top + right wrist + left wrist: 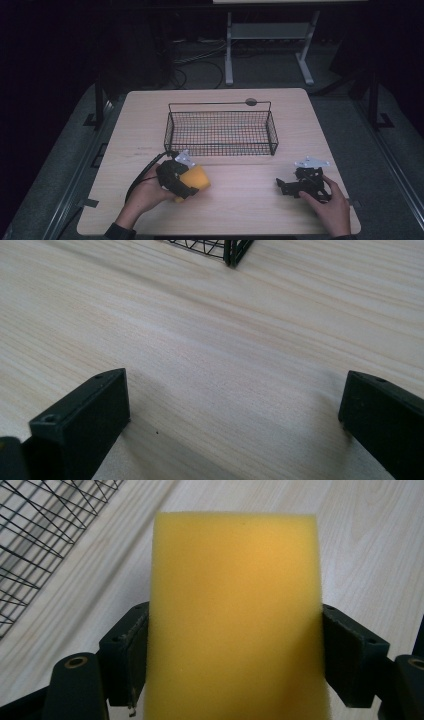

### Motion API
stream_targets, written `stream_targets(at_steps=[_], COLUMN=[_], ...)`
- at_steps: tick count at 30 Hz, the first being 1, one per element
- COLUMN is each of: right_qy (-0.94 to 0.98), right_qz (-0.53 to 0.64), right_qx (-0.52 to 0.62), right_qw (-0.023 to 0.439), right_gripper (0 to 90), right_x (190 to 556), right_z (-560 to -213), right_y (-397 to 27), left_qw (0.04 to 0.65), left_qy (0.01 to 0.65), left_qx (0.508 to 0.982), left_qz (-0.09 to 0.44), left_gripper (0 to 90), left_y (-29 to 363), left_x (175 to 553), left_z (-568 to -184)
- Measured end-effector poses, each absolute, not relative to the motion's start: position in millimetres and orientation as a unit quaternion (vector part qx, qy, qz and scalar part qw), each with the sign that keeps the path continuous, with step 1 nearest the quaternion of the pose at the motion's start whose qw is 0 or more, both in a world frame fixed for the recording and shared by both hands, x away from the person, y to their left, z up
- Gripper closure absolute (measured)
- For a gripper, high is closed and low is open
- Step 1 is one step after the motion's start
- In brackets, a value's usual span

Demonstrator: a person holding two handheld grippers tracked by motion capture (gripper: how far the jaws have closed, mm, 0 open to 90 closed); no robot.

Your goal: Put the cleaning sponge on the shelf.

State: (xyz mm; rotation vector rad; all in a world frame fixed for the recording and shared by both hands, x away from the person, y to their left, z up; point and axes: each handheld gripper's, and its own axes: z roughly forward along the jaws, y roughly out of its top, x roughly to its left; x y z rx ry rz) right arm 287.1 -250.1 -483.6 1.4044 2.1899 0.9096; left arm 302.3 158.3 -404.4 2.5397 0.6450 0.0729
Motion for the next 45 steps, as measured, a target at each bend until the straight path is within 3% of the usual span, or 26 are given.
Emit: stream_targets(at_steps=[45], right_qy=[0.780], right_qz=[0.324], right_qx=[0.500], right_qw=[0.192], right_gripper=[0.0], right_x=[287], right_z=[-484], right_y=[-250], left_qw=[0.258], left_qy=[0.247], left_qx=[0.932], left_qz=[0.051], left_gripper=[23.6], left_y=[159], left_x=[358], left_z=[-346])
